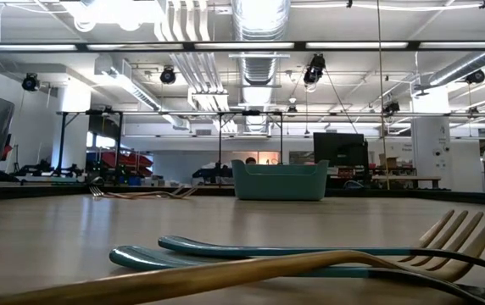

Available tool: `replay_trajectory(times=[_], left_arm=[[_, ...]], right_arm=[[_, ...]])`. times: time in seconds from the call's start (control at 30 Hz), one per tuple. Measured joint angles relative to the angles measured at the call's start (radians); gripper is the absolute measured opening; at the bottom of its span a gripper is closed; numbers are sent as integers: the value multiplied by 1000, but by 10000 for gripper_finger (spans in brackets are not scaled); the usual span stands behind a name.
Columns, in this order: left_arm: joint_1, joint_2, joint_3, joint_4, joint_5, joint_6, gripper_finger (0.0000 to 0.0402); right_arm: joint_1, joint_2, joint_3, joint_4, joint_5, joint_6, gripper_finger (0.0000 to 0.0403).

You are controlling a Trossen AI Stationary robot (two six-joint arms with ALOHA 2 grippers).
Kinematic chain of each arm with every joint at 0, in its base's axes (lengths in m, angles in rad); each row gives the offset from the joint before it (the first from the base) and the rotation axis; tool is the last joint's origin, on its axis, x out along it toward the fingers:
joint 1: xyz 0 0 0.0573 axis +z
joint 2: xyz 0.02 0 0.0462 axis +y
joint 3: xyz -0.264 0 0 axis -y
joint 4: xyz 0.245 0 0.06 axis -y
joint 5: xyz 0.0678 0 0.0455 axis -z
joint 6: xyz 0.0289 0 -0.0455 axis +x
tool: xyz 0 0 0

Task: Sort silverware by color (type)
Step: Put the blue fork into the black bin

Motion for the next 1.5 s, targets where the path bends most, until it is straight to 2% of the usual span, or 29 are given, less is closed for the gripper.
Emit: replay_trajectory(times=[0.23,0.43,0.63,0.73,0.83,1.13,1.3,1.5], left_arm=[[0,54,0,-2,49,10,5],[0,65,0,-2,53,26,54],[7,52,8,-71,47,108,124],[15,48,48,-205,32,145,150],[21,47,103,-364,3,147,166],[24,46,243,-622,-182,138,171],[24,46,259,-652,-194,112,171],[24,45,256,-636,-194,81,171]], right_arm=[[0,0,0,0,0,26,127],[0,1,0,-6,-6,59,136],[6,10,-2,-20,-205,99,140],[22,35,-3,-28,-306,122,134],[45,77,-3,-35,-347,107,126],[112,263,-3,-56,-497,61,120],[134,346,-4,-42,-601,59,118],[167,412,-4,-24,-628,63,114]])
